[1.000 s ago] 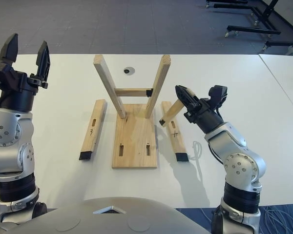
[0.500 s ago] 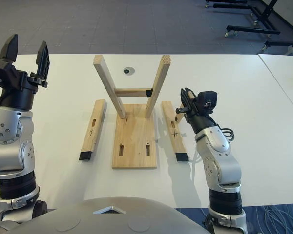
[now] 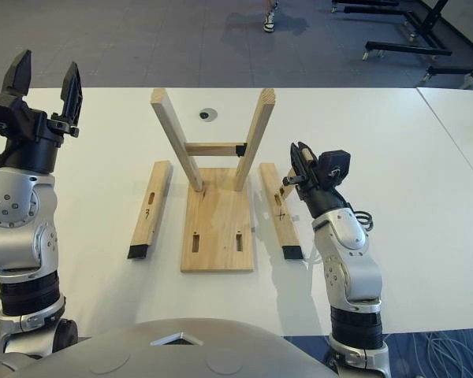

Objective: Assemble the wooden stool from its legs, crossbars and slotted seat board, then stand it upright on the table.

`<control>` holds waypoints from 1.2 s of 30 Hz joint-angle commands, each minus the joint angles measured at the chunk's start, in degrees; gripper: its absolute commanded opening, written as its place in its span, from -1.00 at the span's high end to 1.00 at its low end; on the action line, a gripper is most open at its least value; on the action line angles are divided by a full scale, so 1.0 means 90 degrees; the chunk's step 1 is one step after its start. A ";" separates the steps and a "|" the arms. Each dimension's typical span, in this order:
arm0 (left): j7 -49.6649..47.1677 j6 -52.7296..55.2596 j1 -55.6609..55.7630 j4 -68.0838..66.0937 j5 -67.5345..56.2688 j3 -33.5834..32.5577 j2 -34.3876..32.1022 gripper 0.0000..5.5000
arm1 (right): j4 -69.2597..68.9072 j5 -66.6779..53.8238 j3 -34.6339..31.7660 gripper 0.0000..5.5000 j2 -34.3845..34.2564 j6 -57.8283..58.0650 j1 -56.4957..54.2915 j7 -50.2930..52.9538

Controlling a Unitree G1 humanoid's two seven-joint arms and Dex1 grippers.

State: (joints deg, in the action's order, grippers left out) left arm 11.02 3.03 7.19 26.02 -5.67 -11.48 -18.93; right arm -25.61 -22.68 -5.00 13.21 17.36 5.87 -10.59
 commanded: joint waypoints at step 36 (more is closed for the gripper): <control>0.0367 0.0007 0.0277 -0.0373 0.0123 0.0215 -0.0113 -0.08 | 0.1586 0.0393 -0.0148 0.86 0.0447 -0.0293 0.0894 -0.1007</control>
State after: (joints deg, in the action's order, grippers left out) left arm 14.62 3.32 9.61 23.24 -4.70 -9.90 -20.23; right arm -17.05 -22.43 -6.86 15.46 10.68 9.85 -19.56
